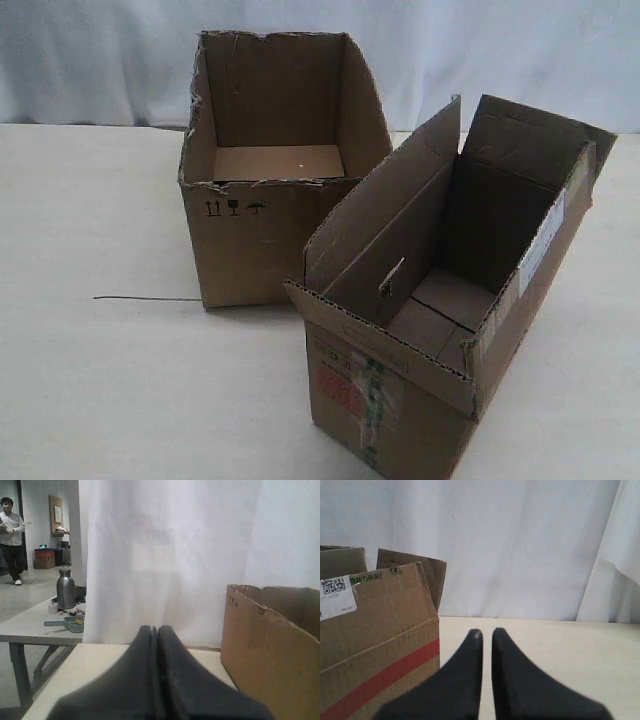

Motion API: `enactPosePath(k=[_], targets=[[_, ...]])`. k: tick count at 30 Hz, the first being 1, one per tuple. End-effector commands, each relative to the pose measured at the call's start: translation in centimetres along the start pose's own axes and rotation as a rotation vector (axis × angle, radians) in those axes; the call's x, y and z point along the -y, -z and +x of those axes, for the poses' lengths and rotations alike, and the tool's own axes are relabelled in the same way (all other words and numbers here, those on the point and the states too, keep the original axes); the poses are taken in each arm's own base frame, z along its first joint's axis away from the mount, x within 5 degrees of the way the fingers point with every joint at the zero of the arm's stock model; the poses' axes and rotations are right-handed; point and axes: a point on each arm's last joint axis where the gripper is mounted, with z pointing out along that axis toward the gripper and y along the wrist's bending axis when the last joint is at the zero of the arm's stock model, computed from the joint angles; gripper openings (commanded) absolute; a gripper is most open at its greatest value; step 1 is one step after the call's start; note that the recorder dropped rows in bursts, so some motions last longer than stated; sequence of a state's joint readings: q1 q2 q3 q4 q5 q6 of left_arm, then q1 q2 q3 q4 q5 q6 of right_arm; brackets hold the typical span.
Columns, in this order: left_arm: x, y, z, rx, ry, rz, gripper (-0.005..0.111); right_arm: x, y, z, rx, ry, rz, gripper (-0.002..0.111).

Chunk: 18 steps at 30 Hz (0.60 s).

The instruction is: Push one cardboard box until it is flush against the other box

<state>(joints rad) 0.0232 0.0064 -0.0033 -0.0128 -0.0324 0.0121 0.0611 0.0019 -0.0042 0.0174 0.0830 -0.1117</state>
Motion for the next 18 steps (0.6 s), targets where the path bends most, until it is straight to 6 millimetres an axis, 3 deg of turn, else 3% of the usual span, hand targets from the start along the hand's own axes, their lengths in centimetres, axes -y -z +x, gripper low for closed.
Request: enactPosePath(k=[1,7,10,12,18], targets=[[0.0,0.0,0.0,0.005,-0.001,0.007,0.000,0.0,0.0,0.1,0.001,0.003,0.000,0.005],[0.0,0.0,0.0,0.005,-0.001,0.007,0.000,0.0,0.0,0.1,0.001,0.003,0.000,0.005],[0.0,0.0,0.0,0.005,-0.001,0.007,0.000,0.0,0.0,-0.4,0.054,-0.145,-0.001,0.005],[0.0,0.0,0.0,0.005,-0.001,0.007,0.000,0.4,0.1,-1.2,0.147,-0.507,0.005,0.005],[0.0,0.0,0.0,0.005,-0.001,0.007,0.000,2.6,0.5,-1.6,0.344,-1.190,0.136,0.005]])
